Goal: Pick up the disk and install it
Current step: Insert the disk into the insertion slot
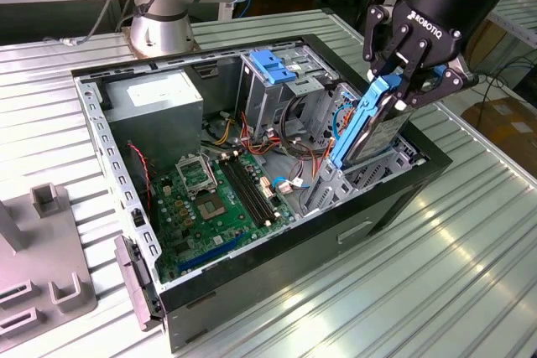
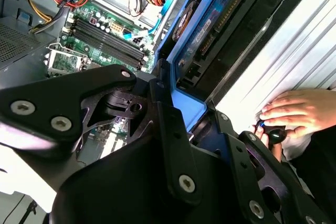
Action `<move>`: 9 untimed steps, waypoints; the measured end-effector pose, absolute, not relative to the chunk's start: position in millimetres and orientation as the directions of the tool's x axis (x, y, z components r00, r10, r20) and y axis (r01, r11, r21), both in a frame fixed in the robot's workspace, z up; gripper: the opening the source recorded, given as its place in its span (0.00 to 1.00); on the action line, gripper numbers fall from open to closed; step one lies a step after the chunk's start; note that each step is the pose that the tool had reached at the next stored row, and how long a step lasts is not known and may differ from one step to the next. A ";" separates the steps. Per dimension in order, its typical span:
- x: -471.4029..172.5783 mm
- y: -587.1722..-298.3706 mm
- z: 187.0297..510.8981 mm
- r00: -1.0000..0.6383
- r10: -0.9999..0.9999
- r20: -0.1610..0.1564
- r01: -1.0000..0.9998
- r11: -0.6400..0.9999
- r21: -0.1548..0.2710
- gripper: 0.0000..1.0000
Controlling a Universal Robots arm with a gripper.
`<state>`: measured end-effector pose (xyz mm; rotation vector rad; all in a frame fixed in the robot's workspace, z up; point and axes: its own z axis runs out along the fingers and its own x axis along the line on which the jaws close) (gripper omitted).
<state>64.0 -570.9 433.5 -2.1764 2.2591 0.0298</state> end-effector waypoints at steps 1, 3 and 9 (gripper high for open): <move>64.0 -570.9 432.5 -0.037 -0.999 -0.016 -0.999 0.037 0.011 0.37; 64.0 -570.9 430.4 -0.037 -0.999 -0.017 -0.999 0.037 0.011 0.37; 64.0 -570.9 423.3 -0.037 -0.999 -0.017 -0.999 0.037 0.011 0.37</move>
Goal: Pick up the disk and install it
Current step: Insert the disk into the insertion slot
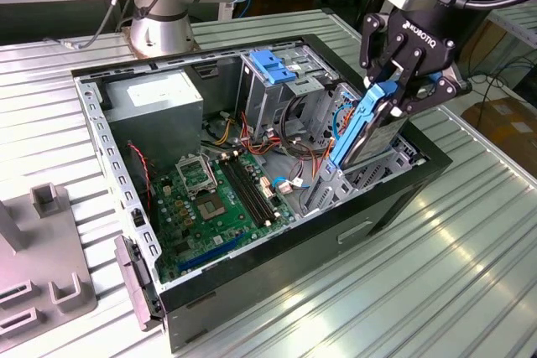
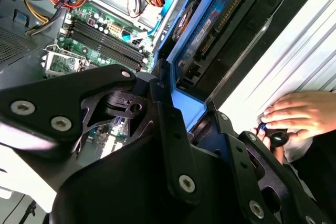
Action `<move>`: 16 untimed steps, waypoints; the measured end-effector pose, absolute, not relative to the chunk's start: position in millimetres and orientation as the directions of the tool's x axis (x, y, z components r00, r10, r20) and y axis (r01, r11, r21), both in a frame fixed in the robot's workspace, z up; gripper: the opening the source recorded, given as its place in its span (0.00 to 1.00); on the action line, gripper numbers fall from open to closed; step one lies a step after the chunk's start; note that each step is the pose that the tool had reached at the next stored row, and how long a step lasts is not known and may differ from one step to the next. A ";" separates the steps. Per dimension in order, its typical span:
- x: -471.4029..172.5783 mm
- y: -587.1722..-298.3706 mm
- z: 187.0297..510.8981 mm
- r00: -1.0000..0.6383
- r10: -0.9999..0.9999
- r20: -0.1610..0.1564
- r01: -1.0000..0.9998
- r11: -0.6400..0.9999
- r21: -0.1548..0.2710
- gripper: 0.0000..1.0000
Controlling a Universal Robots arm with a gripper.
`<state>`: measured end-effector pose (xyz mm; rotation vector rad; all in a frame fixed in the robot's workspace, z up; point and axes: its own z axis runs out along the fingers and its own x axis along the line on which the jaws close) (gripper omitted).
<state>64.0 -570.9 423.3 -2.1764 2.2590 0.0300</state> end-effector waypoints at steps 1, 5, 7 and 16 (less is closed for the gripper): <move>64.0 -570.9 422.5 -0.037 -0.999 -0.017 -0.999 0.037 0.011 0.37; 64.0 -570.9 418.6 -0.037 -0.999 -0.016 -0.999 0.037 0.011 0.37; 64.0 -570.9 415.8 -0.037 -0.999 -0.017 -0.999 0.037 0.011 0.37; 64.0 -570.9 405.3 -0.037 -0.999 -0.017 -0.999 0.037 0.011 0.37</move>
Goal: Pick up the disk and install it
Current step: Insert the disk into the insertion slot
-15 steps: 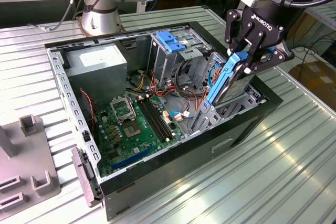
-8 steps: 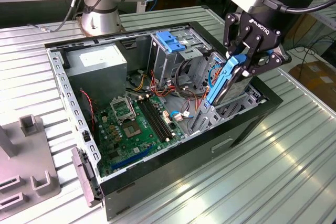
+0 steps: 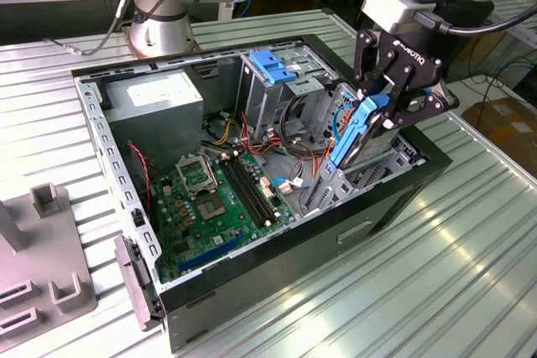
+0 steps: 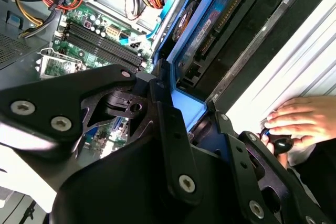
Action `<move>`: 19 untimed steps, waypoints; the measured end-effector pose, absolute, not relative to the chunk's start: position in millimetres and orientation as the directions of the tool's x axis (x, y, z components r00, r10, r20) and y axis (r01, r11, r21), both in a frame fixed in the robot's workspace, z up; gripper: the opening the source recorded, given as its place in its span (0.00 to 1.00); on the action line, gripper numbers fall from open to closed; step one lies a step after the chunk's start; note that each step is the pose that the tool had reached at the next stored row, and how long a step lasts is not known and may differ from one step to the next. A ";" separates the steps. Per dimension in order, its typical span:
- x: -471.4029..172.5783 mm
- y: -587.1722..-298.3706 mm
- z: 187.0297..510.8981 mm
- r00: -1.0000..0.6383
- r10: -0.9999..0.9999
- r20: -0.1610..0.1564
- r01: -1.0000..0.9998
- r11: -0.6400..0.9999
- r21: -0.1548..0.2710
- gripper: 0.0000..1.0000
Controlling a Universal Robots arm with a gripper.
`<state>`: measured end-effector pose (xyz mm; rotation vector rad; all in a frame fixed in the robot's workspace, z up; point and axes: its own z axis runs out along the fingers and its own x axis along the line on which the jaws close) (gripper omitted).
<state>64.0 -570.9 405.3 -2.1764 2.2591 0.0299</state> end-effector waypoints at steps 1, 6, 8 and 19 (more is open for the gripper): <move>64.0 -570.9 403.4 -0.037 -0.999 -0.016 -0.999 0.037 0.011 0.37; 64.0 -570.9 395.0 -0.037 -0.999 -0.016 -0.999 0.037 0.011 0.37; 64.0 -570.9 392.2 -0.037 -0.999 -0.016 -0.999 0.037 0.011 0.37; 64.0 -571.0 375.4 -0.037 -0.999 -0.016 -0.999 0.037 0.011 0.37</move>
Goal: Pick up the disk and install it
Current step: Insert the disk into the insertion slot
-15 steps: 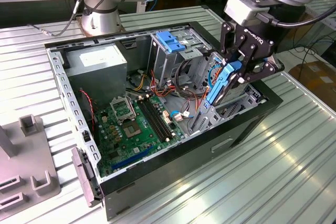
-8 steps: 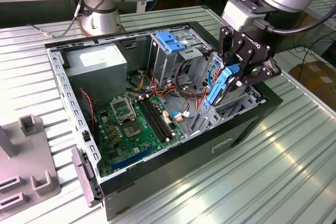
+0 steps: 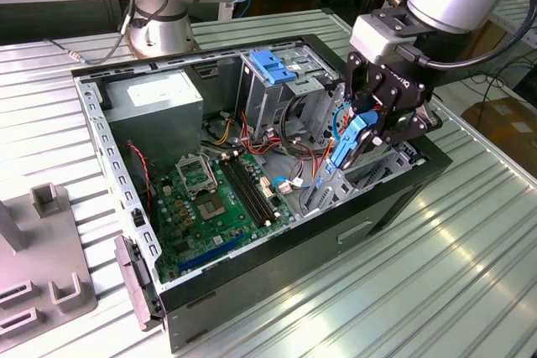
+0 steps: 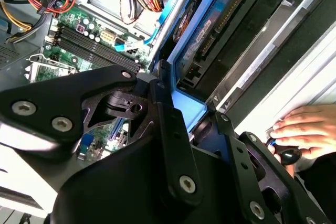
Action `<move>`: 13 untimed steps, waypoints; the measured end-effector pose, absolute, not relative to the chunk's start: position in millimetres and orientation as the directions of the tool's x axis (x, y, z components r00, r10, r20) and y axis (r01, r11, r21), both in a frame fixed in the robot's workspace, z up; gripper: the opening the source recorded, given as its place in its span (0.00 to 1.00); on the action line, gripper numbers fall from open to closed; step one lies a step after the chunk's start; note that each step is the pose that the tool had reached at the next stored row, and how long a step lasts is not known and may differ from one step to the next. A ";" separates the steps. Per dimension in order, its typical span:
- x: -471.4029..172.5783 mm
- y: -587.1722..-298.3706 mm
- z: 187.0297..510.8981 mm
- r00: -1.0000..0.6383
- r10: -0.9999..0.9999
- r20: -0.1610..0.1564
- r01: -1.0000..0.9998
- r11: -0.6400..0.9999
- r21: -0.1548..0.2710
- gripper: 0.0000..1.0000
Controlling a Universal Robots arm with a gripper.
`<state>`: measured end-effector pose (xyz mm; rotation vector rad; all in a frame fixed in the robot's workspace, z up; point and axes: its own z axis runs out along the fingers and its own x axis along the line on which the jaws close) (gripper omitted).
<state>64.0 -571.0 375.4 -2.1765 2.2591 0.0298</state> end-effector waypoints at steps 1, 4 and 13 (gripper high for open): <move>64.0 -571.0 373.5 -0.037 -0.999 -0.016 -0.999 0.037 0.011 0.37; 64.0 -571.0 369.8 -0.037 -0.999 -0.016 -0.999 0.037 0.011 0.37; 64.0 -571.0 363.0 -0.037 -0.999 -0.016 -0.999 0.037 0.011 0.37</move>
